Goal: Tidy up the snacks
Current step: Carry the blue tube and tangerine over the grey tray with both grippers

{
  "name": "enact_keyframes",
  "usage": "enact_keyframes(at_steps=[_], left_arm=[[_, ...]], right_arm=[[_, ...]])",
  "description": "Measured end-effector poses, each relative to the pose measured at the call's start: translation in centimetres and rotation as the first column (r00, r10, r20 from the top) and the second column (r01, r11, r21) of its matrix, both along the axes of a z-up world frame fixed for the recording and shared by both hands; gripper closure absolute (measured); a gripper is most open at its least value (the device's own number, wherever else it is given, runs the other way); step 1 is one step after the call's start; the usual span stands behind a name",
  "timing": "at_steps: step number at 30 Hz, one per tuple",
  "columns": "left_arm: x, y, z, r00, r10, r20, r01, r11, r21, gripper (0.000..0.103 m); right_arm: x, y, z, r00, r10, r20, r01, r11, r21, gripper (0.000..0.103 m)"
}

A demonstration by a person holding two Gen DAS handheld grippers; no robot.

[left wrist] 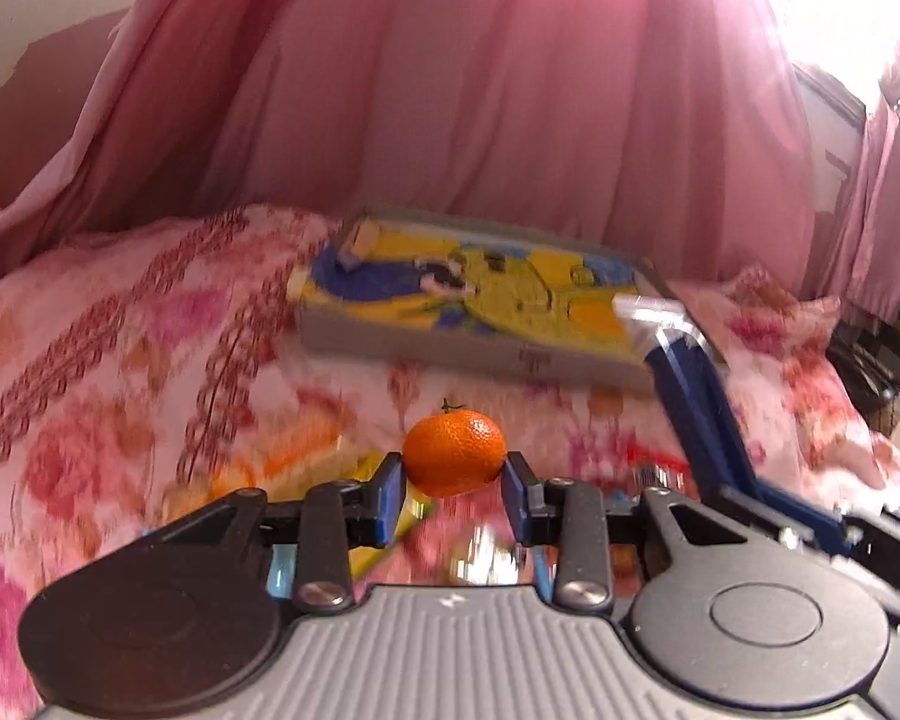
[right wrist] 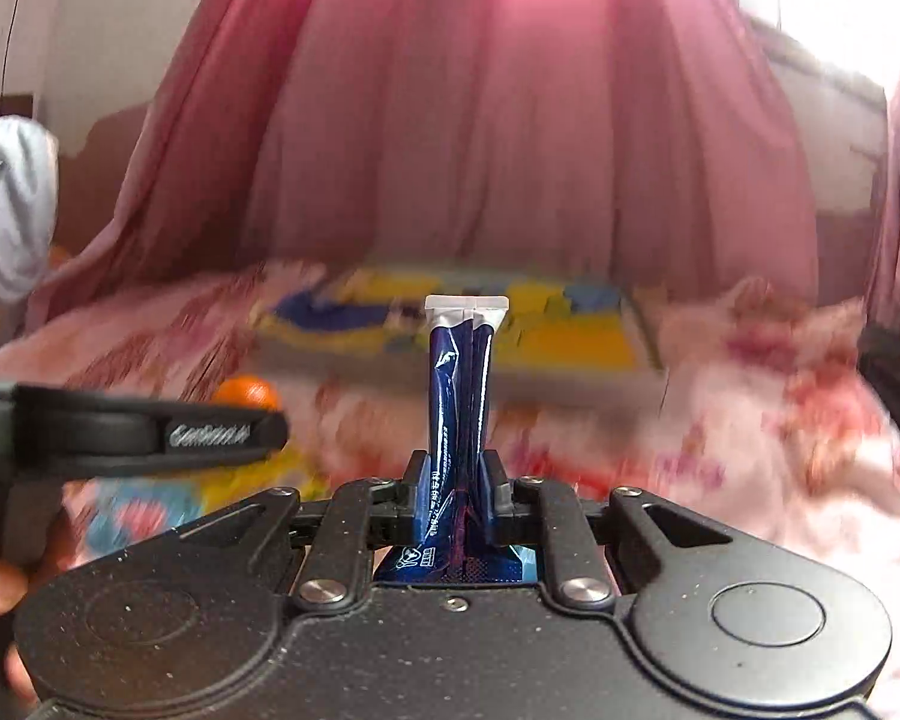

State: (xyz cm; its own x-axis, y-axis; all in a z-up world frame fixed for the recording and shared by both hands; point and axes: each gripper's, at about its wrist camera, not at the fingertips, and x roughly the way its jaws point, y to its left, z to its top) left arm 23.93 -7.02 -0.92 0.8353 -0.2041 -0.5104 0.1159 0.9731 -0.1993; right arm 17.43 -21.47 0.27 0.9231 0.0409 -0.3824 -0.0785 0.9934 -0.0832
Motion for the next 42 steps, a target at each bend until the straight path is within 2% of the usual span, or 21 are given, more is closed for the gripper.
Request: enact_keyframes(at_steps=[5, 8, 11, 16, 21, 26, 30, 34, 42], left_arm=[[3.8, -1.0, 1.4, 0.999, 0.020, 0.032, -0.019, 1.000, -0.005, 0.065], [6.4, -1.8, 1.9, 0.998, 0.027, 0.050, -0.027, 1.000, -0.007, 0.065], [9.3, -2.9, 2.3, 0.997, 0.026, 0.073, -0.025, 1.000, -0.012, 0.065], [14.2, -4.6, 2.3, 0.996, 0.027, 0.091, -0.023, 0.999, -0.043, 0.065], [18.2, -5.9, 1.3, 0.997, 0.018, 0.072, -0.014, 0.998, -0.060, 0.065], [20.8, -6.5, -0.6, 1.000, 0.003, 0.021, -0.001, 0.998, -0.056, 0.065], [21.3, -6.7, -1.8, 1.000, -0.004, -0.024, 0.003, 0.998, -0.063, 0.065], [21.5, -6.9, -2.8, 0.999, 0.000, -0.048, -0.002, 0.999, -0.049, 0.065], [21.7, -6.7, -3.1, 0.997, 0.010, -0.077, -0.015, 0.998, -0.062, 0.065]], right_arm=[[4.7, -1.7, 0.8, 0.990, -0.010, 0.140, 0.011, 1.000, -0.005, 0.086], [7.5, -3.0, 0.7, 0.978, -0.033, 0.206, 0.029, 0.999, 0.024, 0.085], [10.4, -4.4, 0.5, 0.966, -0.051, 0.252, 0.034, 0.997, 0.074, 0.085], [14.6, -6.1, -0.3, 0.950, -0.073, 0.302, 0.043, 0.994, 0.105, 0.085], [18.2, -7.6, -1.6, 0.956, -0.102, 0.276, 0.064, 0.988, 0.144, 0.085], [21.2, -9.3, -3.1, 0.971, -0.143, 0.194, 0.104, 0.974, 0.200, 0.085], [23.1, -9.3, -4.2, 0.987, -0.123, 0.103, 0.100, 0.974, 0.205, 0.084], [23.8, -9.3, -5.2, 0.993, -0.109, 0.051, 0.096, 0.974, 0.205, 0.084], [23.9, -9.0, -5.7, 0.994, -0.107, 0.003, 0.103, 0.970, 0.219, 0.083]])
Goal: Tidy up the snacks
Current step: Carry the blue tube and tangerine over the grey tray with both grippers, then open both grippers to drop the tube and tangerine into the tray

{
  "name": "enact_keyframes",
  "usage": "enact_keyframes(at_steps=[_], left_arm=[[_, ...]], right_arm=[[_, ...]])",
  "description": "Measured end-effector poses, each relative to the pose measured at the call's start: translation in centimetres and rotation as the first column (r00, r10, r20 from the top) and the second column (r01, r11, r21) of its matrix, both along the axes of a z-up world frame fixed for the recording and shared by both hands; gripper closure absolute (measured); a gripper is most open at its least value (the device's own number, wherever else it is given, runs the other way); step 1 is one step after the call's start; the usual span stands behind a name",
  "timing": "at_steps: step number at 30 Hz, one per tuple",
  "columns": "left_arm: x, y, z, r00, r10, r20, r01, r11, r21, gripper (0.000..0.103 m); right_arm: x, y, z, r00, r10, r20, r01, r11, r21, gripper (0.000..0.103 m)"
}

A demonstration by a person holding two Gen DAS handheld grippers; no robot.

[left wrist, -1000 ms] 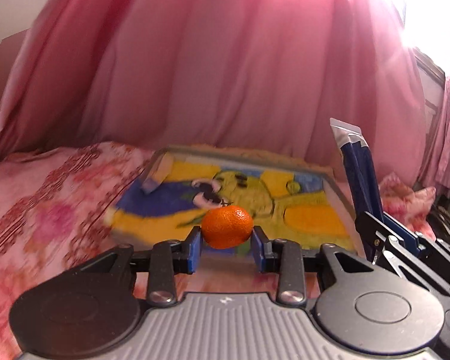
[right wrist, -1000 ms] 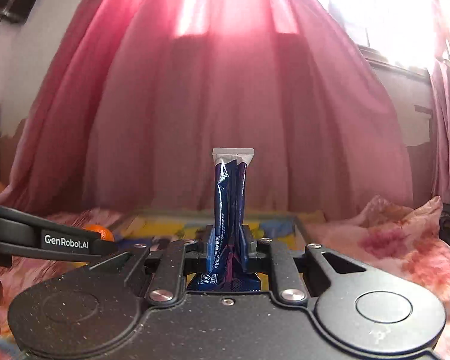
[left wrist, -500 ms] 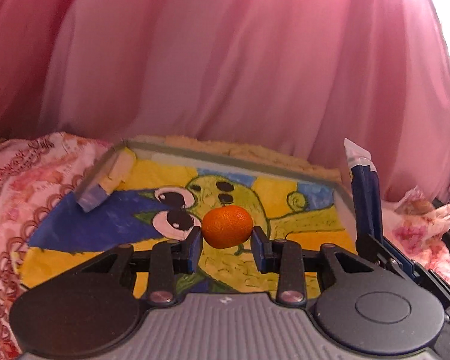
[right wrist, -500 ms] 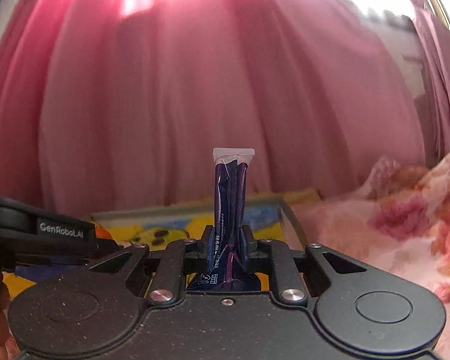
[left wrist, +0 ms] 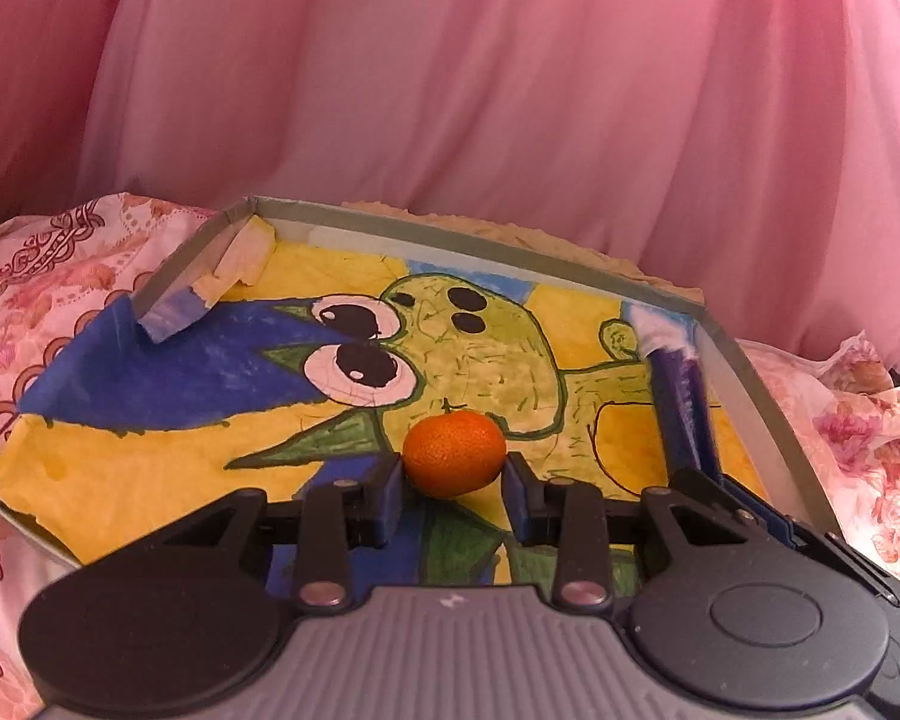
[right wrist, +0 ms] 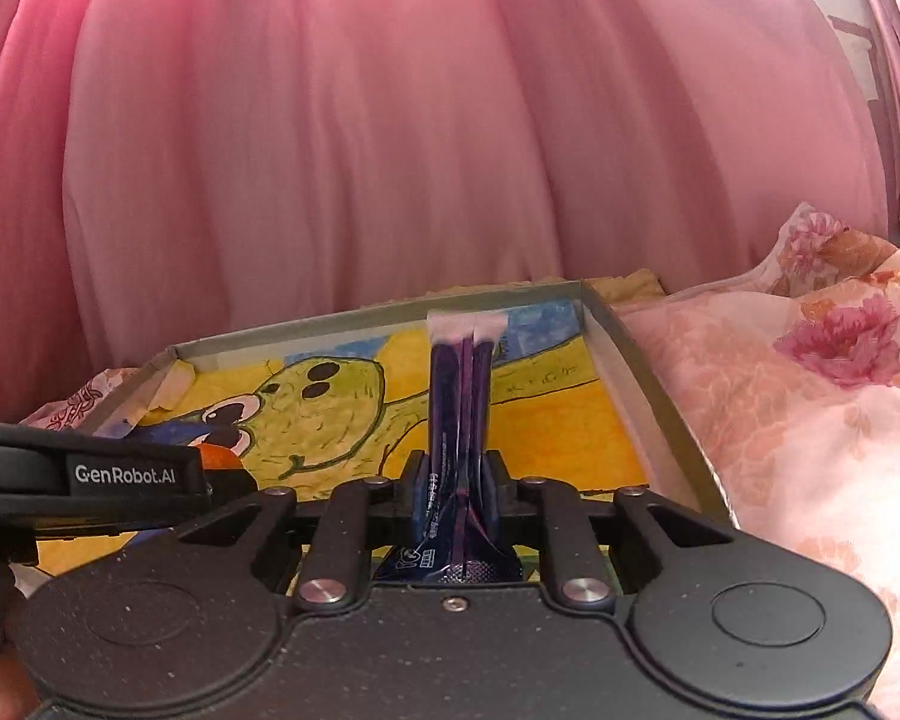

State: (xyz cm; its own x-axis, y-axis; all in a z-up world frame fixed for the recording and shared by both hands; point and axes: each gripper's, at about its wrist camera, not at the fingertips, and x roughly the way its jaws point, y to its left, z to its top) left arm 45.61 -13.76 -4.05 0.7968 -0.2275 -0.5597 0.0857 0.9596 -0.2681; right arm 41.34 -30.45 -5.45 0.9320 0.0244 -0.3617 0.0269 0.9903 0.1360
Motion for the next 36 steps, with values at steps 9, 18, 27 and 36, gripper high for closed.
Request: enact_keyframes(at_steps=[9, 18, 27, 36], left_arm=[[-1.5, 0.6, 1.1, 0.998, 0.043, 0.054, -0.044, 0.999, 0.006, 0.036], [-5.7, 2.3, 5.3, 0.973, 0.106, 0.204, -0.108, 0.994, -0.001, 0.009], [-12.3, 3.3, 8.3, 0.938, 0.136, 0.319, -0.141, 0.990, -0.008, 0.000], [-18.5, 6.1, 8.9, 0.927, 0.164, 0.338, -0.175, 0.984, 0.004, 0.000]], right_arm=[[-0.8, 0.1, 1.0, 1.000, -0.018, 0.025, 0.019, 1.000, -0.021, 0.068], [-5.3, -0.1, 4.7, 0.988, -0.076, 0.133, 0.079, 0.997, -0.018, 0.020], [-12.8, -0.5, 8.4, 0.963, -0.093, 0.253, 0.104, 0.994, -0.030, 0.001], [-19.8, 1.3, 9.4, 0.956, -0.083, 0.281, 0.098, 0.994, -0.039, 0.001]])
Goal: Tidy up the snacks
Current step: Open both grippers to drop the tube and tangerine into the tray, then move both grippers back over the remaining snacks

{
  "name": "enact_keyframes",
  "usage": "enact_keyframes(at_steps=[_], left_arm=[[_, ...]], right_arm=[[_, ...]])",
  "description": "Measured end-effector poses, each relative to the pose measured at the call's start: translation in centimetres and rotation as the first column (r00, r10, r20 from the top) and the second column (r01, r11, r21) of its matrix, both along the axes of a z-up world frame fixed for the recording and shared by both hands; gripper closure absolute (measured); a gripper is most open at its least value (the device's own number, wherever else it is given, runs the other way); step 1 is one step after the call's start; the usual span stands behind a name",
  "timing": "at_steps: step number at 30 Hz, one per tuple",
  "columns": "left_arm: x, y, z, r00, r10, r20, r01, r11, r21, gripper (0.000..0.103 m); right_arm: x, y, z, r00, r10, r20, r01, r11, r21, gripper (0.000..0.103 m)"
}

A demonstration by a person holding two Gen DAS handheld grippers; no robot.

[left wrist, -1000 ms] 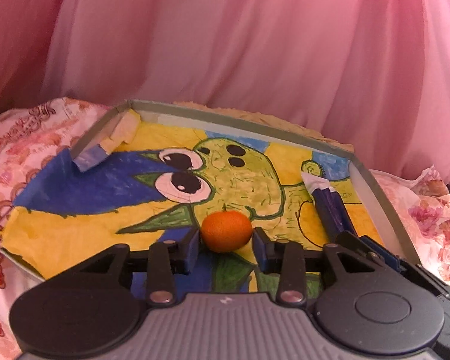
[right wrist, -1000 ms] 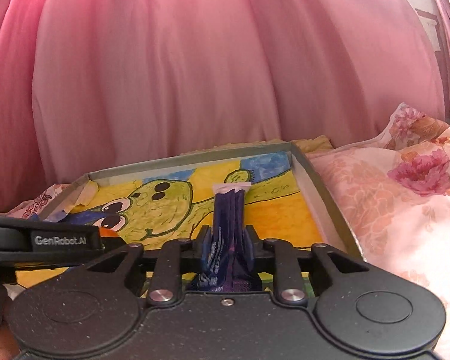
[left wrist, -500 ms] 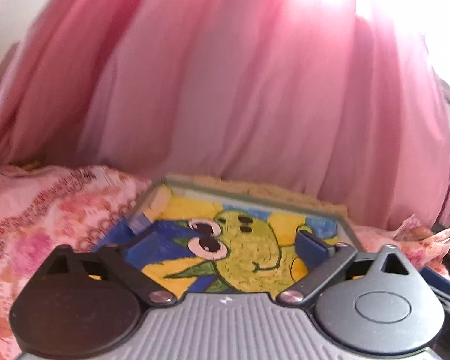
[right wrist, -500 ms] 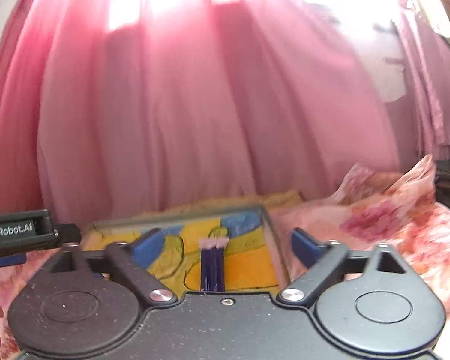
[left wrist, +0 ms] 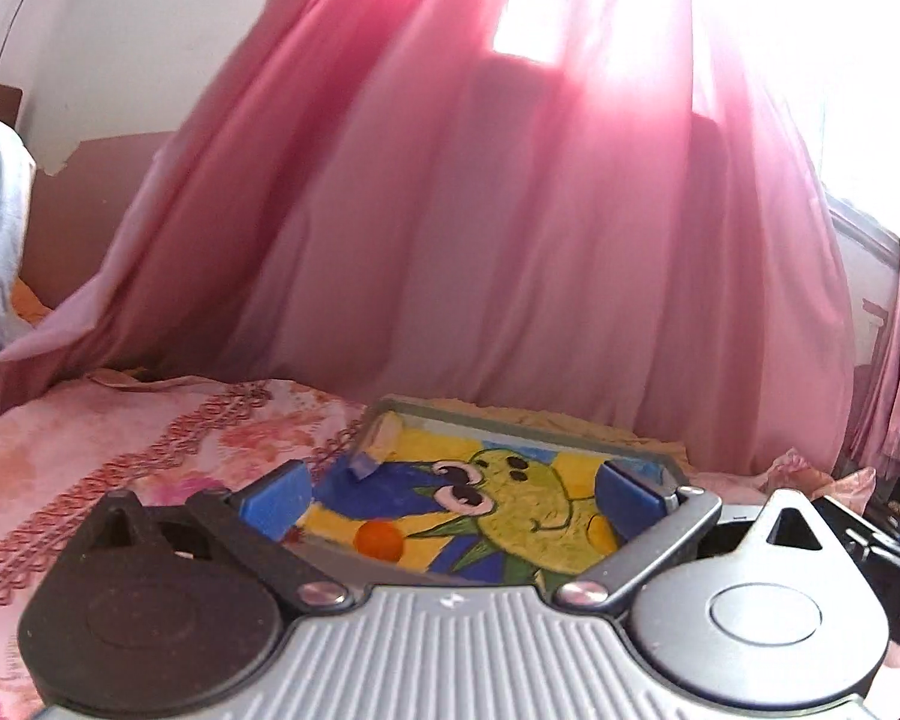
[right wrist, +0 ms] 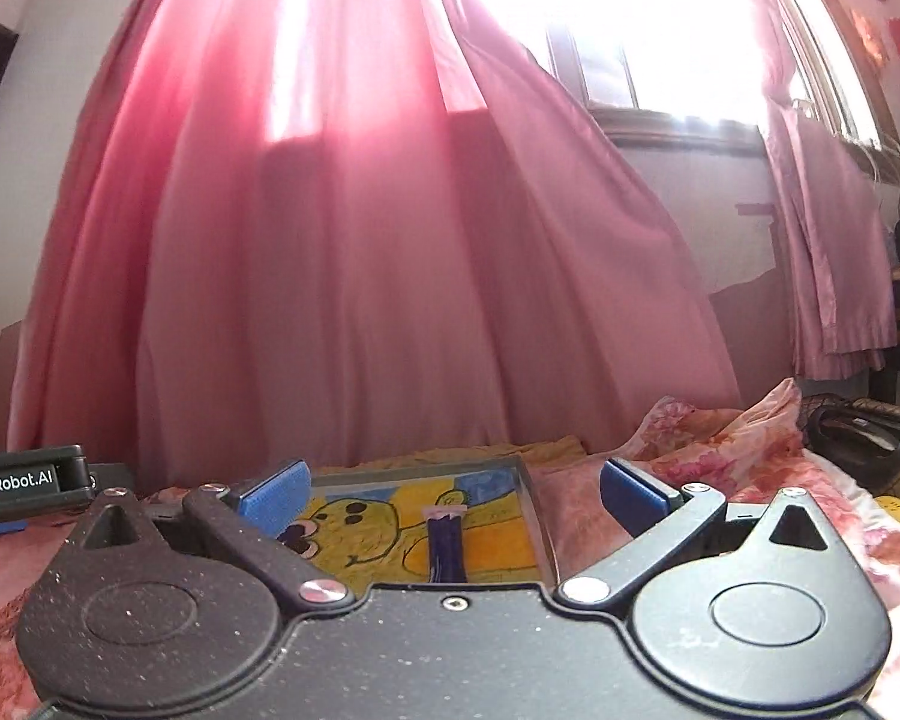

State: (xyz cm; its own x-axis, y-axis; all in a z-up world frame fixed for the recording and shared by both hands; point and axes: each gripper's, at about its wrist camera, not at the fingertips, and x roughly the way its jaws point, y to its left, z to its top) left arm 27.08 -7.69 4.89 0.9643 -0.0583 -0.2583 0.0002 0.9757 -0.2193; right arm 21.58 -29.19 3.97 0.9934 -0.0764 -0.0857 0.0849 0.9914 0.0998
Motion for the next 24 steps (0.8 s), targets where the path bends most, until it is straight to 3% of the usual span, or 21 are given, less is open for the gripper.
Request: enact_keyframes(at_steps=[10, 24], left_arm=[[-6.3, 3.5, -1.3, 1.000, 0.006, -0.018, -0.005, 0.999, 0.043, 0.000], [-12.8, 6.6, -4.8, 0.993, -0.021, -0.112, 0.031, 0.995, 0.090, 0.000]], right_arm=[[-6.8, 2.2, -1.1, 1.000, -0.001, -0.019, 0.000, 1.000, -0.014, 0.001], [-13.6, 5.5, -3.5, 0.987, 0.024, -0.160, -0.028, 0.999, -0.023, 0.001]])
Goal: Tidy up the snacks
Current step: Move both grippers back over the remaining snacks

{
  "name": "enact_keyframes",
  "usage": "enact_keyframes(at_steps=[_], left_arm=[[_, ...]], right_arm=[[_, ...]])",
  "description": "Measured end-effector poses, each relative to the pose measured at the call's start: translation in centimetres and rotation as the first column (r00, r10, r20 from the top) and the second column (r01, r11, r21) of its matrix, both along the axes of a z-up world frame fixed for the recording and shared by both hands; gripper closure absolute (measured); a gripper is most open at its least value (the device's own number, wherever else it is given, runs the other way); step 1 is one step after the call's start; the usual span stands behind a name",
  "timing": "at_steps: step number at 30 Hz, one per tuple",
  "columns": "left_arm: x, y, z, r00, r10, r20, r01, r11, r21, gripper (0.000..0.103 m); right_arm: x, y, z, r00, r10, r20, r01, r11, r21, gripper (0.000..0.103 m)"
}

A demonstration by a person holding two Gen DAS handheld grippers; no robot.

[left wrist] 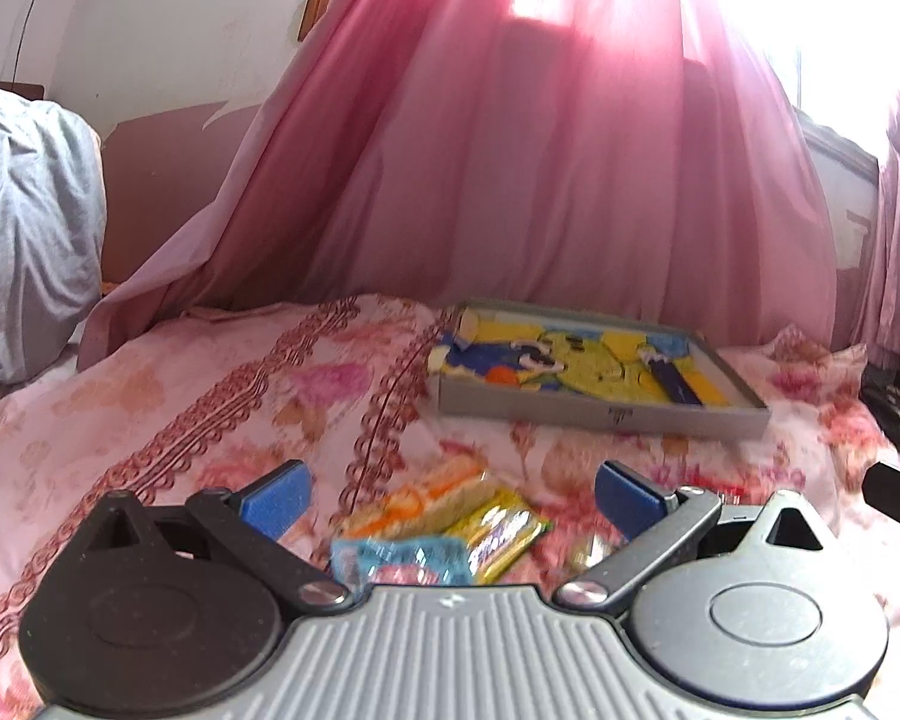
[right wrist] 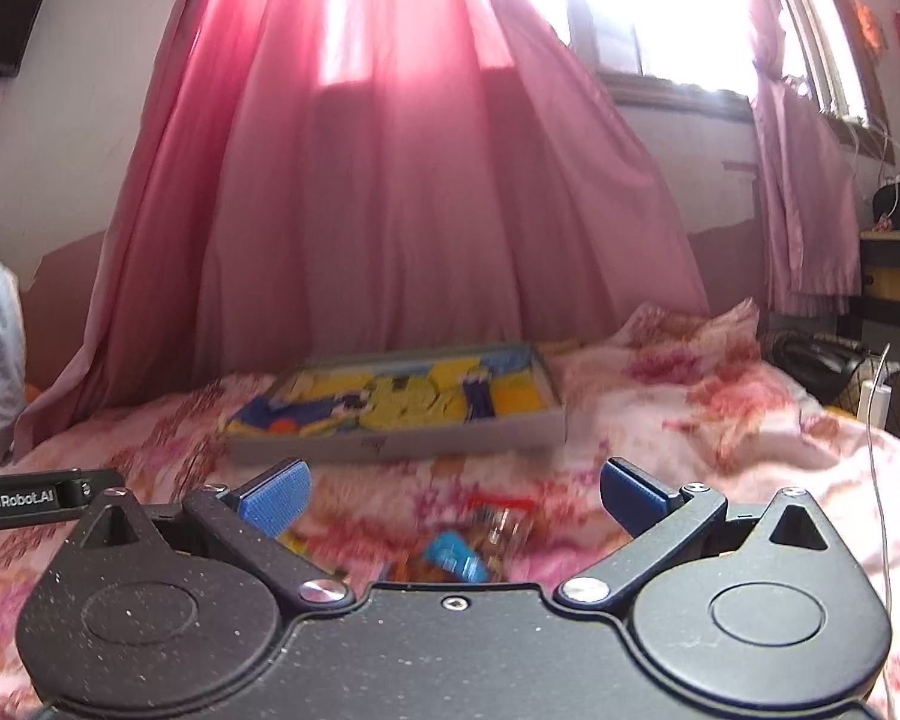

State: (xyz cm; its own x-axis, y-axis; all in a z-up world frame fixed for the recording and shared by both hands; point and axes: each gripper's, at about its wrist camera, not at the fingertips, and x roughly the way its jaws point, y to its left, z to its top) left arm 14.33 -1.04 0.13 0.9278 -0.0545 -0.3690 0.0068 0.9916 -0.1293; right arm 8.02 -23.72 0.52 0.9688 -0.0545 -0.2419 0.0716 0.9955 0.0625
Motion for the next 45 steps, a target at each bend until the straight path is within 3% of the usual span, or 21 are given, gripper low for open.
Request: enact_keyframes(at_steps=[14, 21, 35, 40, 45], left_arm=[[-1.6, 2.3, -3.6, 0.988, 0.005, -0.157, -0.005, 1.000, 0.003, 0.000], [-0.8, 2.2, -4.9, 0.974, -0.011, -0.225, 0.012, 1.000, 0.003, 0.000], [1.1, 0.2, -5.8, 0.954, -0.037, -0.298, 0.048, 0.998, 0.029, 0.000], [3.0, -0.7, -5.6, 0.948, -0.065, -0.313, 0.071, 0.997, 0.009, 0.000], [4.8, -1.8, -5.1, 0.945, -0.091, -0.313, 0.093, 0.996, -0.009, 0.000]], right_arm=[[0.0, 3.7, -3.2, 0.967, 0.072, -0.245, -0.083, 0.996, -0.035, 0.001], [2.4, 3.4, -5.1, 0.919, 0.024, -0.394, -0.043, 0.998, -0.039, 0.001], [4.8, 2.5, -6.5, 0.851, 0.013, -0.524, -0.012, 1.000, 0.005, 0.001], [6.2, 1.3, -6.8, 0.828, 0.042, -0.559, 0.005, 0.997, 0.081, 0.001], [8.4, 0.6, -6.9, 0.808, 0.080, -0.584, -0.037, 0.996, 0.085, 0.001]])
